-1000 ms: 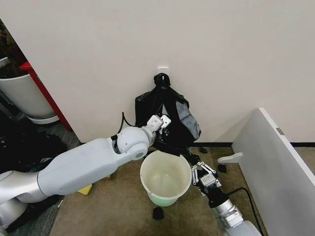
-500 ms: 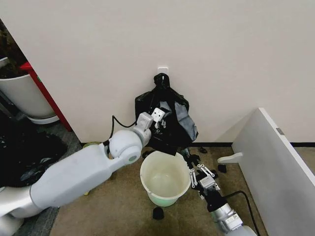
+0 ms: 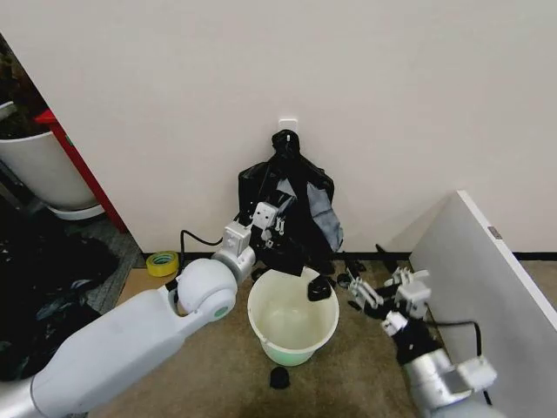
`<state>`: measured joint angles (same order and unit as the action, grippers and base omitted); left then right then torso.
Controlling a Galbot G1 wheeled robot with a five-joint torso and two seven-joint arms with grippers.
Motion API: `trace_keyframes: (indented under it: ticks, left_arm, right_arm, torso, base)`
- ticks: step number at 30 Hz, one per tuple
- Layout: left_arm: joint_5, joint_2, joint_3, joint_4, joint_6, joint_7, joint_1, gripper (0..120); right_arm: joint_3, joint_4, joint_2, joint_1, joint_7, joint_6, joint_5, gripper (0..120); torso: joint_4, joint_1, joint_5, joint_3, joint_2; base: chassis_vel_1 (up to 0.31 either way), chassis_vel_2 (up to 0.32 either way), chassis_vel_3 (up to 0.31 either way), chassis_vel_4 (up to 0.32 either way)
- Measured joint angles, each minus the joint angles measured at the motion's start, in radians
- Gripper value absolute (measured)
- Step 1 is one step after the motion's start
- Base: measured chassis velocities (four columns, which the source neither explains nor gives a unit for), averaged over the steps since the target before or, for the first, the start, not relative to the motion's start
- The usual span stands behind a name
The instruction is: Place the garbage bag over the trash bin.
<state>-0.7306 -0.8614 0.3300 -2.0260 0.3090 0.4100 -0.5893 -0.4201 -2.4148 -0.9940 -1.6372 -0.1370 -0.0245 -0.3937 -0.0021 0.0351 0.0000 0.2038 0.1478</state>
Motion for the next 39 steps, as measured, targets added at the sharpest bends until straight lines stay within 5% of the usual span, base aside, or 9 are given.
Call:
trace_keyframes:
  ticks: [3, 7, 22, 39]
  left_arm:
    - [0.009, -0.001, 0.001, -0.003, -0.004, -0.003, -0.008, 0]
    - [0.018, -0.003, -0.007, -0.006, -0.003, -0.003, -0.017, 0]
    - [0.026, -0.008, -0.051, -0.006, 0.003, -0.008, -0.055, 0]
    - [0.026, 0.011, -0.082, -0.037, 0.006, -0.007, -0.085, 0]
  right_arm:
    - [0.029, 0.045, 0.055, 0.108, 0.006, -0.098, -0.078, 96]
    - [0.083, 0.113, 0.091, 0.218, 0.017, -0.151, -0.105, 100]
    - [0.274, 0.277, 0.123, 0.540, -0.023, -0.197, -0.148, 100]
    - [0.352, 0.296, 0.088, 0.609, -0.060, -0.221, -0.085, 38]
  torso:
    - [-0.0005, 0.000, 0.0002, 0.000, 0.000]
    - [-0.0002, 0.000, 0.0001, 0.000, 0.000]
    - [-0.0001, 0.000, 0.0000, 0.000, 0.000]
    - [-0.0003, 0.000, -0.0001, 0.000, 0.000]
  base:
    - [0.000, 0.000, 0.000, 0.000]
    - [0.000, 0.000, 0.000, 0.000]
    - [0.000, 0.000, 0.000, 0.000]
    - [0.000, 0.000, 0.000, 0.000]
